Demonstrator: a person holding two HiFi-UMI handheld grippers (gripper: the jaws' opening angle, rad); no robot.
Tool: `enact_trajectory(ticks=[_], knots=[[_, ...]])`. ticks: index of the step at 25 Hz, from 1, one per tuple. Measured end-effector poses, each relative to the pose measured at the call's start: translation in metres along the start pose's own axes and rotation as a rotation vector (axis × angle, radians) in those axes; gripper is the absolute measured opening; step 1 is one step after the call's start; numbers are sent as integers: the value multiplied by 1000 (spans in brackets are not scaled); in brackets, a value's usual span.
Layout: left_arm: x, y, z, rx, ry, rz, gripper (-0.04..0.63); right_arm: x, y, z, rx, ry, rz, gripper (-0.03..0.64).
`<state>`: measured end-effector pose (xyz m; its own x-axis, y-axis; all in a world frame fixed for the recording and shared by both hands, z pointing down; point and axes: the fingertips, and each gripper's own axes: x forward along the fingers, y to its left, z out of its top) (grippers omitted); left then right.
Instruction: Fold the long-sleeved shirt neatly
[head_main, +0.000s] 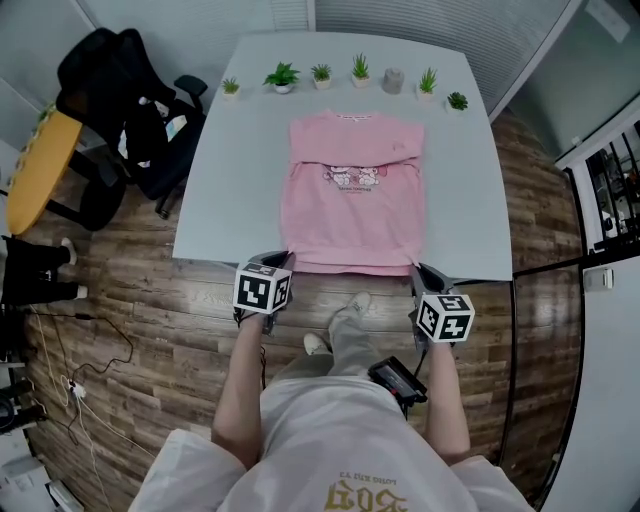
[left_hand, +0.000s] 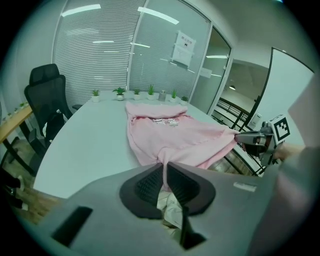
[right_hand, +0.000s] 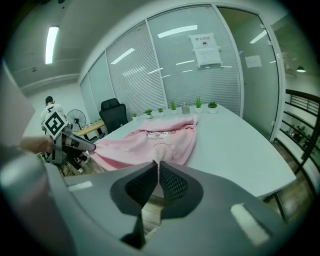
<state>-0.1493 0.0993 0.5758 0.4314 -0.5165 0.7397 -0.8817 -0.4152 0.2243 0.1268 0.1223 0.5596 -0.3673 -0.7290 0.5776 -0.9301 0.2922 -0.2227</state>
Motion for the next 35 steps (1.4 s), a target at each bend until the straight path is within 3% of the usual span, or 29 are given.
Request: enact_trajectory(ticks=[12,25,35], knots=[[-52,-3,19,-47,-79,-19,31,-38,16,24,-26,-54,40,18],[-98,-17,17,-52,-103,-60,31,-87,44,44,-16,-121,98,18],[-112,-16,26,-35,-124,-67,32,-98,55,51,-4,-144,95,19]])
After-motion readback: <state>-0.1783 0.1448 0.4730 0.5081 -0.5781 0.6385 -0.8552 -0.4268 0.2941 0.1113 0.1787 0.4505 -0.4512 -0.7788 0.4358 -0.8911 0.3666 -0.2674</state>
